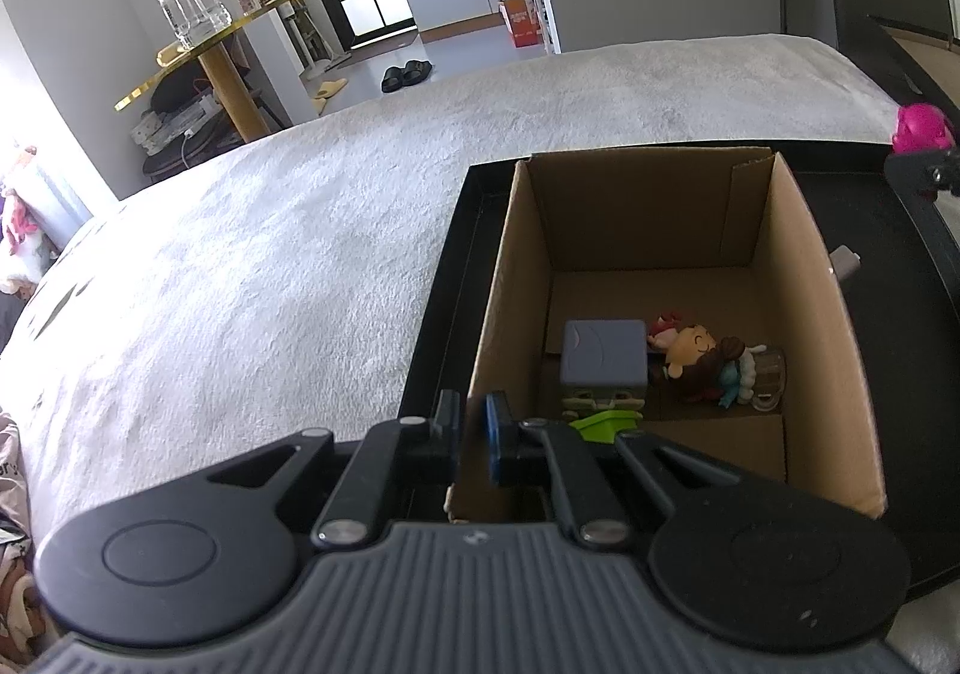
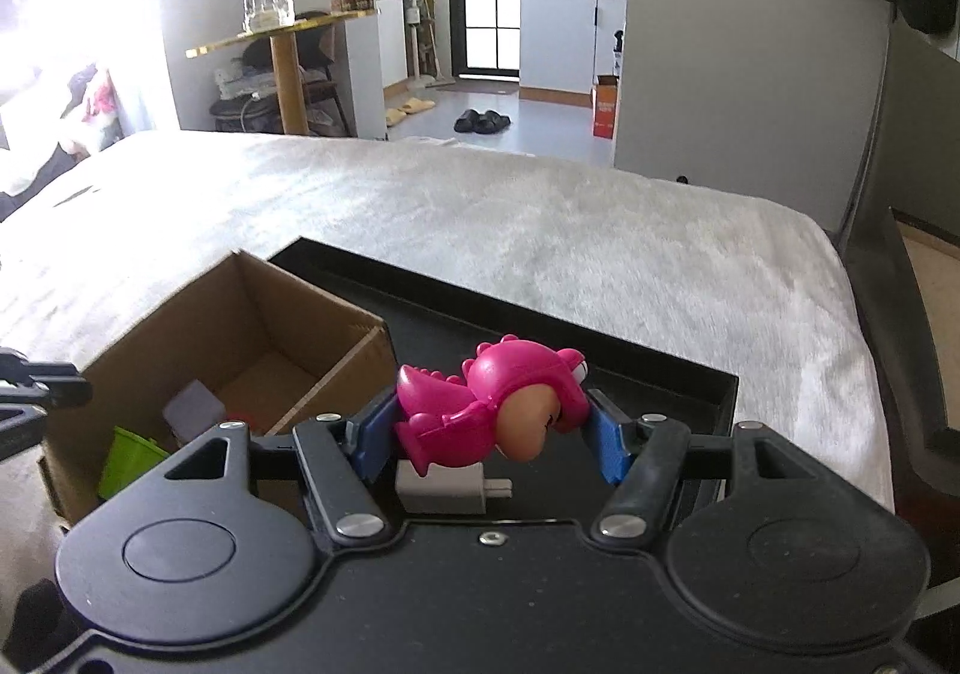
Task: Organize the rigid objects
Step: 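Carry the pink figurine into the box and open the right gripper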
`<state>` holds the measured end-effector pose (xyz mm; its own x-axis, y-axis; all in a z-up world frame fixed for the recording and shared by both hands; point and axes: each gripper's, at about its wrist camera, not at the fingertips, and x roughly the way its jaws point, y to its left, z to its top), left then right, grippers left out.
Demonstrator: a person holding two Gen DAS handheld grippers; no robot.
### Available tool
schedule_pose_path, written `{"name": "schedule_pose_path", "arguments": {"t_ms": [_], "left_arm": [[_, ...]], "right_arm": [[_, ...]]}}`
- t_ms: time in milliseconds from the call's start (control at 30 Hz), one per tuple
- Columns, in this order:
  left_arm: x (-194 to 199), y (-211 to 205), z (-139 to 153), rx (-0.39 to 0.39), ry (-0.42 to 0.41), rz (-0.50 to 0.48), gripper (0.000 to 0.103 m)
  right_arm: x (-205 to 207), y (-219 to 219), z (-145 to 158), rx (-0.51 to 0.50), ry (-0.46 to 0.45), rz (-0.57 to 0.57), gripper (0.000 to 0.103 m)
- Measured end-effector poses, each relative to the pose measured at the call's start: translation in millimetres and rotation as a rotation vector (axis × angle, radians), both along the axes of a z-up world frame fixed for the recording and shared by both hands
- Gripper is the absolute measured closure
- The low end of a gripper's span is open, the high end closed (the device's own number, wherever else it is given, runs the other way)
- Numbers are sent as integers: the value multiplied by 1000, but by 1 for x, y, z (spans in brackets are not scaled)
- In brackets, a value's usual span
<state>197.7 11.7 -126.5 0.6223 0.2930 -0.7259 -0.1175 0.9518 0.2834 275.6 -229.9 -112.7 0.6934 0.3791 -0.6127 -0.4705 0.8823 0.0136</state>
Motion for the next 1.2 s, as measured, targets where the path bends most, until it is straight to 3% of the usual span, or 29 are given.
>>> {"name": "schedule_pose_path", "arguments": {"t_ms": [367, 667, 1200], "left_arm": [[1, 1, 2, -12, -6, 10, 95], [0, 3, 4, -34, -18, 13, 95], [0, 10, 7, -75, -27, 21, 96]], "right_arm": [[-7, 6, 22, 32, -8, 31, 40], [-18, 33, 43, 44, -70, 108, 40], [-20, 80, 35, 75, 11, 180, 40]]}}
